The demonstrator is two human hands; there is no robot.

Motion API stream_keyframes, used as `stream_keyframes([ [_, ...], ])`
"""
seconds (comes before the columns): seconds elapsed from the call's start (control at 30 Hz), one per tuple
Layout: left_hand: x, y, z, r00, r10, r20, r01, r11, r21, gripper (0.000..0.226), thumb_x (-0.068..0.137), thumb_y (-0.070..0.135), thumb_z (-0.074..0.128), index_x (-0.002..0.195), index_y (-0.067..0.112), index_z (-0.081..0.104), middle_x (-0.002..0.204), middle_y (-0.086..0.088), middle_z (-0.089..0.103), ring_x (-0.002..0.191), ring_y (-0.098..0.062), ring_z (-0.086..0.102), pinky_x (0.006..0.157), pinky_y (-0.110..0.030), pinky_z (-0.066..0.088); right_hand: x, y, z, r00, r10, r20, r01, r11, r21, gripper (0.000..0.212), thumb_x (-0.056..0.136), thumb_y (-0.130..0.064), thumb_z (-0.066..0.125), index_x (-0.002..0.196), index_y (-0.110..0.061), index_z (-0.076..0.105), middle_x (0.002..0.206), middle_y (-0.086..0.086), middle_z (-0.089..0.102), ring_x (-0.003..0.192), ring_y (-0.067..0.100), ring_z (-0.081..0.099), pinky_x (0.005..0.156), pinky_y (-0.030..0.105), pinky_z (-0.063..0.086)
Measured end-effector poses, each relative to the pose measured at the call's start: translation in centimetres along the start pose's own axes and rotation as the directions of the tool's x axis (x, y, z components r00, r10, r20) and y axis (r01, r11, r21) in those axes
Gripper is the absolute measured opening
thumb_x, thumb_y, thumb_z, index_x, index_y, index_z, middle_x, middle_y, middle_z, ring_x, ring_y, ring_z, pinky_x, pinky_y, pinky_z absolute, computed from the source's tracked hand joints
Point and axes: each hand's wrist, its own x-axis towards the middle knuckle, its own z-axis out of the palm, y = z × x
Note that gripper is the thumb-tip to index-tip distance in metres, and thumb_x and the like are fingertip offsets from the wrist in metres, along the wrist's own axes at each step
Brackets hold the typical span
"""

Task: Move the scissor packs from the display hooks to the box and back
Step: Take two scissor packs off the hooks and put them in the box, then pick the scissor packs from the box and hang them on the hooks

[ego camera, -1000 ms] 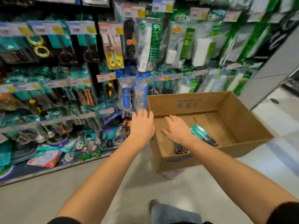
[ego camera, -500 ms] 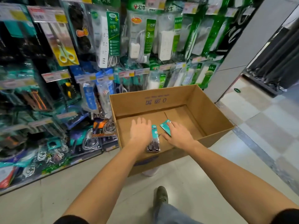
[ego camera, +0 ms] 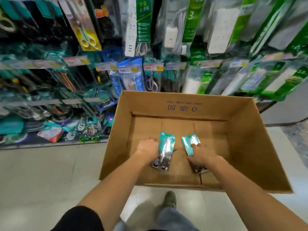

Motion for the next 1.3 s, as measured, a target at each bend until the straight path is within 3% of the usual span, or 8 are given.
stream_keyframes([
  [0.2, 2.7, 3.6, 2.4, 0.989, -0.115, 0.096, 0.12, 0.991, -0.051, 0.041, 0.092, 0.021, 0.051, 0.133, 0.018, 0.048, 0.13, -0.009, 0.058, 0.12, -0.028, 0.055, 0.095, -0.035, 0.046, 3.9, 3.6, 1.1, 0.985, -0.076, 0.156, 0.094, 0.989, -0.112, 0.061, 0.082, -0.039, 0.056, 0.137, -0.02, 0.039, 0.134, 0.014, 0.052, 0.119, 0.032, 0.052, 0.097, 0.041, 0.048],
  [0.33, 4.4, 5.1, 3.2, 0.975, -0.169, 0.146, 0.186, 0.976, -0.113, 0.045, 0.096, 0.016, 0.048, 0.14, 0.017, 0.039, 0.133, -0.014, 0.053, 0.12, -0.031, 0.054, 0.096, -0.038, 0.045, 4.7, 4.9, 1.5, 0.983, -0.117, 0.14, 0.134, 0.984, -0.114, 0.076, 0.08, -0.036, 0.068, 0.144, -0.027, 0.026, 0.138, 0.011, 0.048, 0.12, 0.029, 0.049, 0.092, 0.04, 0.048],
  [0.53, 5.5, 6.0, 4.7, 0.945, -0.266, 0.189, 0.306, 0.923, -0.233, 0.064, 0.091, 0.005, 0.052, 0.148, 0.023, 0.028, 0.133, -0.016, 0.046, 0.12, -0.032, 0.051, 0.096, -0.038, 0.046, 5.6, 6.5, 3.6, 0.993, -0.056, 0.099, 0.056, 0.998, 0.002, 0.09, 0.078, -0.043, 0.071, 0.148, -0.031, 0.016, 0.134, 0.01, 0.037, 0.123, 0.027, 0.041, 0.097, 0.037, 0.045],
  [0.8, 6.4, 5.2, 6.1, 0.941, -0.319, 0.115, 0.339, 0.881, -0.329, 0.062, 0.089, 0.011, 0.06, 0.145, 0.022, 0.034, 0.138, -0.013, 0.047, 0.127, -0.029, 0.043, 0.102, -0.031, 0.038, 6.2, 8.1, 3.3, 0.996, -0.067, 0.067, 0.05, 0.971, 0.232, 0.077, 0.069, -0.028, 0.084, 0.131, -0.032, 0.039, 0.127, 0.005, 0.048, 0.114, 0.024, 0.05, 0.089, 0.031, 0.046],
  [0.93, 6.5, 4.6, 6.4, 0.93, -0.334, 0.154, 0.366, 0.796, -0.482, 0.062, 0.083, 0.017, 0.068, 0.14, 0.026, 0.046, 0.133, -0.012, 0.055, 0.12, -0.029, 0.054, 0.101, -0.031, 0.046, 6.3, 9.4, 3.3, 0.991, -0.066, 0.12, 0.0, 0.877, 0.48, 0.055, 0.072, -0.011, 0.083, 0.117, -0.024, 0.053, 0.11, -0.007, 0.053, 0.084, 0.014, 0.056, 0.049, 0.016, 0.039],
  [1.1, 6.0, 3.7, 6.0, 0.936, -0.325, 0.133, 0.335, 0.713, -0.616, 0.06, 0.084, -0.002, 0.062, 0.136, 0.026, 0.054, 0.133, -0.007, 0.06, 0.115, -0.023, 0.062, 0.095, -0.032, 0.054, 6.6, 11.1, 3.9, 0.979, -0.114, 0.168, -0.062, 0.618, 0.784, 0.048, 0.073, 0.015, 0.073, 0.106, -0.014, 0.054, 0.117, 0.019, 0.066, 0.083, 0.022, 0.068, 0.07, 0.04, 0.06],
  [1.2, 5.0, 3.1, 4.8, 0.956, -0.264, 0.127, 0.277, 0.677, -0.682, 0.061, 0.082, -0.006, 0.061, 0.135, 0.024, 0.055, 0.127, -0.011, 0.065, 0.108, -0.025, 0.065, 0.091, -0.03, 0.054, 5.9, 11.1, 2.7, 0.972, -0.198, 0.128, -0.012, 0.5, 0.866, 0.051, 0.068, 0.011, 0.078, 0.11, -0.007, 0.055, 0.117, 0.017, 0.064, 0.09, 0.023, 0.07, 0.064, 0.033, 0.061],
  [1.3, 3.8, 2.5, 3.3, 0.969, -0.216, 0.118, 0.23, 0.626, -0.745, 0.059, 0.084, -0.001, 0.067, 0.137, 0.022, 0.052, 0.117, -0.01, 0.068, 0.084, -0.018, 0.064, 0.066, -0.017, 0.051, 5.2, 10.7, 1.3, 0.967, -0.252, 0.021, 0.081, 0.387, 0.919, 0.07, 0.044, -0.008, 0.088, 0.105, 0.001, 0.054, 0.099, 0.006, 0.073, 0.079, 0.011, 0.073, 0.058, 0.027, 0.06],
])
